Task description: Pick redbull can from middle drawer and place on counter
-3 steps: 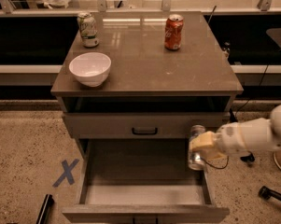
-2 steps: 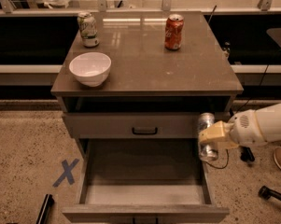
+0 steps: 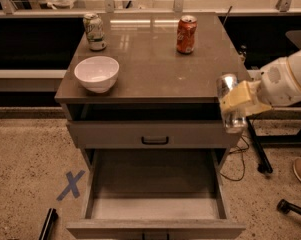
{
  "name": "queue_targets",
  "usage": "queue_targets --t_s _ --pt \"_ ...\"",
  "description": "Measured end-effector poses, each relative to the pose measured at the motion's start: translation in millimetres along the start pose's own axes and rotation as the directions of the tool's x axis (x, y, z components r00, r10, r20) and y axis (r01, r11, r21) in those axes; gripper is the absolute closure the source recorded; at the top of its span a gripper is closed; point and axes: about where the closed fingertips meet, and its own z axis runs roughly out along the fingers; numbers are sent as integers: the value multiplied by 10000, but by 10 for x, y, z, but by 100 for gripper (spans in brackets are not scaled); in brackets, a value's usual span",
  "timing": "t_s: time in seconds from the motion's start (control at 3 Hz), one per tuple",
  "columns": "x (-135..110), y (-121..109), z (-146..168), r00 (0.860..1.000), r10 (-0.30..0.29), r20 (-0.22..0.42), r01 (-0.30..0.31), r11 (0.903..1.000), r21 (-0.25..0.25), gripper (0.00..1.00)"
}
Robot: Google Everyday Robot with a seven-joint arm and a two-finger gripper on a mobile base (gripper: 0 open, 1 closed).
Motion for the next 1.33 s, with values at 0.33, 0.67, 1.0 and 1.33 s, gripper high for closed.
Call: queue_targets --t_s 0.33,0.67,1.0,1.33 --pt "355 -193 262 9992 268 307 -232 9936 -1102 100" --pt "674 -397 818 9949 819 594 -676 9749 -2121 100" --pt "905 -644 1362 9847 1480 918 -1206 9598 -2535 100" --pt "886 -670 1315 9847 1480 918 -1206 9598 -2535 100"
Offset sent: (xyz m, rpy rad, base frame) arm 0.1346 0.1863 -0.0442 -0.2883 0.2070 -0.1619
